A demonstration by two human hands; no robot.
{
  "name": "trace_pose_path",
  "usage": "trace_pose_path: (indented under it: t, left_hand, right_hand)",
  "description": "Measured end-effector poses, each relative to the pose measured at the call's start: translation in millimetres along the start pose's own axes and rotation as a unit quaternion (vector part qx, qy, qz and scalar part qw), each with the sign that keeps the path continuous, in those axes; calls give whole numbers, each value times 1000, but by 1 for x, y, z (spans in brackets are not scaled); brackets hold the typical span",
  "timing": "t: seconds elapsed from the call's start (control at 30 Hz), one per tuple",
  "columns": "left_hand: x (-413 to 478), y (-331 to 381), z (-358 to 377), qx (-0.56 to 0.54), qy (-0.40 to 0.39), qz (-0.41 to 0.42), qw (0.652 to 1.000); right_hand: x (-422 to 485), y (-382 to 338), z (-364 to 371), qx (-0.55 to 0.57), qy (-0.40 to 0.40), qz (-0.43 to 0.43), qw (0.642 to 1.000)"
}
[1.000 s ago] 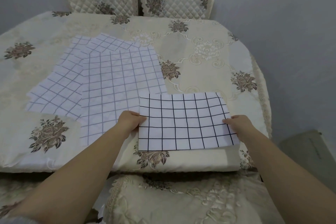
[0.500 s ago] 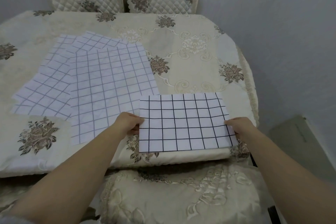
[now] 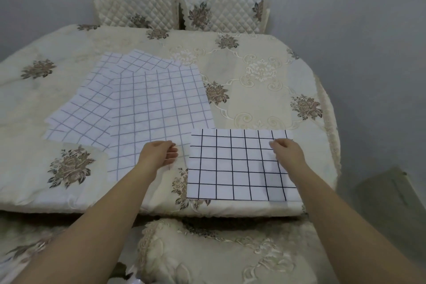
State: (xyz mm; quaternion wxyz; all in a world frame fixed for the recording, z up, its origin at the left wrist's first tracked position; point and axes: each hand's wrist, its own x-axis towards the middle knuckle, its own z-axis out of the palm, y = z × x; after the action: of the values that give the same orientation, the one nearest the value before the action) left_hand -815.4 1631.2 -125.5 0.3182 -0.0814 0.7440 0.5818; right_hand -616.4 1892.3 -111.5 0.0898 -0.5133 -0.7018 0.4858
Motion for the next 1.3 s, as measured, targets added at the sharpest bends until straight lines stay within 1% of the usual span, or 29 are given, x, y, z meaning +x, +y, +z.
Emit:
trace_pose_path:
  t: [0.1, 0.23, 0.3, 0.43, 0.53, 0.63, 0.87, 0.93, 1.0, 1.07, 1.1, 1.13, 1.2, 1.3]
  left_hand:
    - [-13, -2, -6, -31, 29, 32, 999]
    - [-28, -8, -20, -77, 68, 56, 993]
    - [-37, -11, -31, -101, 91, 60, 989]
    - [-52, -17, -59, -151, 127, 60, 978]
    - [-56, -18, -81, -179, 138, 51, 973]
    - [-51, -14, -96, -198, 140, 48, 969]
    - [-23, 9, -122, -162, 84, 59, 981]
    - [-13, 13, -133, -123, 58, 63, 989]
    - [-3, 14, -142, -58, 25, 73, 995]
    - [4, 13, -147, 26, -1, 104, 994]
    - [9, 12, -148, 82, -13, 132, 988]
    - [13, 10, -148, 149, -26, 164, 975]
    - [18, 4, -147, 285, -60, 225, 930]
    - [23, -9, -142, 419, -142, 295, 847]
  right_hand:
    - [-16, -20, 43, 70, -70, -20, 995]
    - [-37, -47, 98, 157, -159, -22, 974]
    - [-49, -59, 122, 181, -195, -23, 964]
    - [-67, -74, 156, 198, -238, -29, 950]
    - [-77, -81, 170, 202, -255, -27, 945]
    - [-85, -87, 180, 203, -255, -23, 945]
    - [-96, -102, 209, 220, -209, -28, 953]
    - [-104, -105, 223, 227, -193, -21, 954]
    - [-113, -108, 236, 228, -183, -11, 956]
    - [-122, -108, 247, 196, -180, -11, 964]
    - [-124, -107, 250, 161, -175, -20, 971]
    - [-127, -107, 253, 117, -166, -34, 979]
    - [-131, -104, 255, 17, -148, -68, 986]
    - [-133, -98, 254, -135, -147, -127, 972]
